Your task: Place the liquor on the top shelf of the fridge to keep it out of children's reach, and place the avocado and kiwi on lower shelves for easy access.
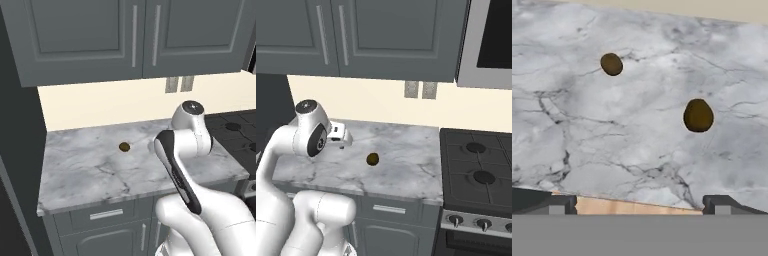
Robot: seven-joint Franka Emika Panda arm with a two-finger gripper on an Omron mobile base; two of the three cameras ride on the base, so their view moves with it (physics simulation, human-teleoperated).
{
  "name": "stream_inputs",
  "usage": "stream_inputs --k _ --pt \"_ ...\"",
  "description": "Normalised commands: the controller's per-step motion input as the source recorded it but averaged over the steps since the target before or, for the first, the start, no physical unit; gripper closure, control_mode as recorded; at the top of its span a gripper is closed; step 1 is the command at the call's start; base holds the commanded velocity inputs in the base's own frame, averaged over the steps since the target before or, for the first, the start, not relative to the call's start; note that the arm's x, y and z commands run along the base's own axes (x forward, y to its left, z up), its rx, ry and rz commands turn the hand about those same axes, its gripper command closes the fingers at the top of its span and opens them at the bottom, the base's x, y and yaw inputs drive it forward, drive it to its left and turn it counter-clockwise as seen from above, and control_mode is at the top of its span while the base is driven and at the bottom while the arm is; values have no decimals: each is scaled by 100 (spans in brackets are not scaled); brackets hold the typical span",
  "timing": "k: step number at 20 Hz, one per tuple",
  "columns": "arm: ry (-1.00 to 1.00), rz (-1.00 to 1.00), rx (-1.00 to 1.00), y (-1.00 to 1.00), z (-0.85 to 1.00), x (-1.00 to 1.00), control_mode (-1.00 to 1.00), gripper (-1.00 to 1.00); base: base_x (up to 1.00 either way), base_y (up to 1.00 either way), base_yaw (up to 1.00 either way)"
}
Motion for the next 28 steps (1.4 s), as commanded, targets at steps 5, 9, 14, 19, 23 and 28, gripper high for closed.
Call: stream_inputs --k 5,9,14,19,23,28 --pt "11 6 0 43 -25 55 -100 -100 0 0 0" --pt "14 5 0 37 -18 62 -100 -100 0 0 0" --pt "10 5 0 34 -16 54 -100 -100 0 0 0" --pt "5 4 0 14 -18 50 -100 -100 0 0 0" --pt "0 4 1 0 -25 47 -100 -100 0 0 0" --pt "0 4 1 0 -28 44 -100 -100 0 0 0"
